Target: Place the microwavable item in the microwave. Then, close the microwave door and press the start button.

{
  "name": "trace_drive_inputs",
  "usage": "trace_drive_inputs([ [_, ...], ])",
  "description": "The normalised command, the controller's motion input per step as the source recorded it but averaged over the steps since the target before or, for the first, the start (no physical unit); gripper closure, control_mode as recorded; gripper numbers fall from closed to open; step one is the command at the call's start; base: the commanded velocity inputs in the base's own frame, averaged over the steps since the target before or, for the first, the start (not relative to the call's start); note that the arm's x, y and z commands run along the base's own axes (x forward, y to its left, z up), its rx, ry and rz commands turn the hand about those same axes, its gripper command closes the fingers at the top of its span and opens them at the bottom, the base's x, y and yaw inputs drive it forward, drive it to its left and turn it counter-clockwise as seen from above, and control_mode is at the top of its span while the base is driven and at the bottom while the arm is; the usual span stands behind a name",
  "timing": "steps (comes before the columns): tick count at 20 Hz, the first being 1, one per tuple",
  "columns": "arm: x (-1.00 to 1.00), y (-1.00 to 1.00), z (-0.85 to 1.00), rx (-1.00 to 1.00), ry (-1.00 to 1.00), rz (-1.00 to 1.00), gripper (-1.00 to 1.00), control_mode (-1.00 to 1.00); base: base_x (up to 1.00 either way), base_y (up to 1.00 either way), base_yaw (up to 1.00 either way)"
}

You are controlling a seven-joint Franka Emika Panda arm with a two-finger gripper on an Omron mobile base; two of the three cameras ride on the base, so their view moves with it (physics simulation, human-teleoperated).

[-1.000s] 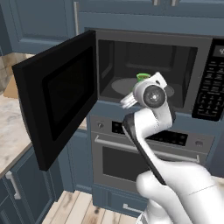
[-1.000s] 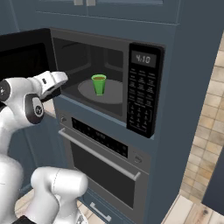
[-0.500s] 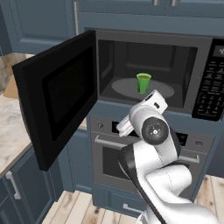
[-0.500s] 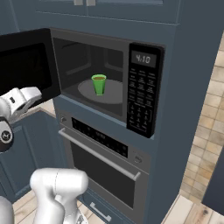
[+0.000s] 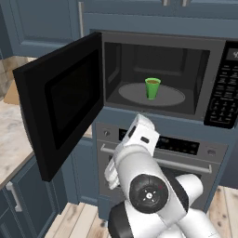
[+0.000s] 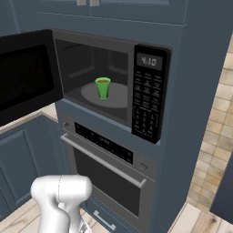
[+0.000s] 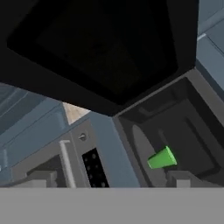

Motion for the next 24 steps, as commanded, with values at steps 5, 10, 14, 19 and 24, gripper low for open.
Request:
trace_drive_inputs([
  [5,-1.0,0.83,-0.04,-0.2,-0.07,0.13,-1.0,-1.0,0.0,0.0,0.0],
  [10,-0.36,1.0,-0.23,-0.22,0.0,0.11,-1.0,-1.0,0.0,0.0,0.0],
  [14,0.03,1.0,-0.19,-0.2,0.0,0.03,-1.0,-1.0,0.0,0.0,0.0],
  [19,0.62,1.0,-0.4,-0.15,0.01,0.0,-1.0,-1.0,0.0,0.0,0.0],
  [24,0.99,0.68,-0.57,-0.08,0.1,-0.1,-1.0,-1.0,0.0,0.0,0.0],
])
